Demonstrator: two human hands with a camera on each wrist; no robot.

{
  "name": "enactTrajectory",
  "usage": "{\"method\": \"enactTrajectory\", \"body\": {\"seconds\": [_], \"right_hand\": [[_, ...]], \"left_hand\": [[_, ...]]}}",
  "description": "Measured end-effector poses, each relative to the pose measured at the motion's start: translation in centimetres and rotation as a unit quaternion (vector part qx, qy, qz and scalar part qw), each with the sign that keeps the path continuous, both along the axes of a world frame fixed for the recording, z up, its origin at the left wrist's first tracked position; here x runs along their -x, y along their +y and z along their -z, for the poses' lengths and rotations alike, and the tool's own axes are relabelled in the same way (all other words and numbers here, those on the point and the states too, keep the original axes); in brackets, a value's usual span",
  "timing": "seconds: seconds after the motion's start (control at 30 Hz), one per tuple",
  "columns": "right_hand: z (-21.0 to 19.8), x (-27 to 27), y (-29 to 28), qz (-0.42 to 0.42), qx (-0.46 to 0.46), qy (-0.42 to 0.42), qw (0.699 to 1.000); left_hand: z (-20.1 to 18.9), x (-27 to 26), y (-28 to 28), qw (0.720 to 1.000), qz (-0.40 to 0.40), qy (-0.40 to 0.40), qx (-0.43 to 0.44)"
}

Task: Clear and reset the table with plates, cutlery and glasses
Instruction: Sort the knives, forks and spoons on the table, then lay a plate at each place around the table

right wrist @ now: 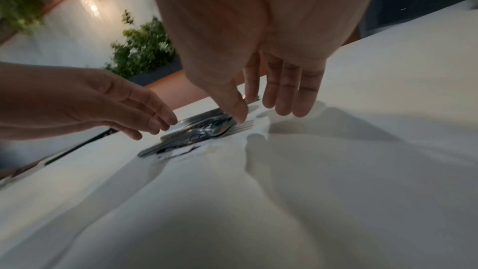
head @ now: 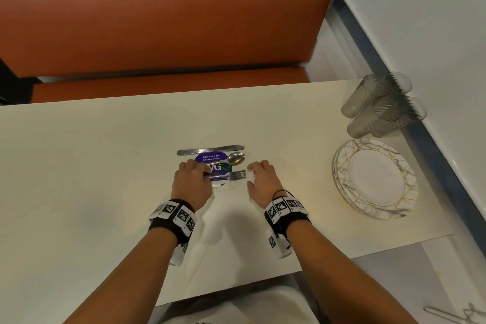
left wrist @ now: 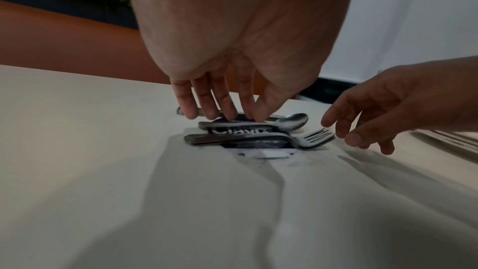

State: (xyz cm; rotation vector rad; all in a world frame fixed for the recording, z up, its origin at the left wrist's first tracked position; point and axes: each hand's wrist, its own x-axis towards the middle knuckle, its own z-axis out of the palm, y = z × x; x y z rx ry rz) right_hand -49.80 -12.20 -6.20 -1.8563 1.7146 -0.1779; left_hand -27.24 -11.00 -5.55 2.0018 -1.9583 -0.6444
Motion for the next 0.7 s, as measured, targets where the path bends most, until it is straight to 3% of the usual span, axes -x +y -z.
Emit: {"method": "enactTrajectory", "body": {"seconds": [0.2, 0.43, 0.7], "right_hand": [[-1.1, 5.9, 2.0, 0.089, 0.069, -0.071, 0.991], [-4.3, 16.9, 2.4, 0.228, 0.074, -0.13, 0.962], [-5.0, 33.0, 0.3, 0.317, 0.135, -0.089, 0.935]], "left_hand": [[-2.2, 6.5, -1.2, 0.994, 0.069, 0.081, -0.026], [-4.4, 18.8, -3.5, 0.976, 0.138, 0.134, -0.101], [-4.7, 33.5, -7.7, 0.964, 0.154, 0.16, -0.144]]}}
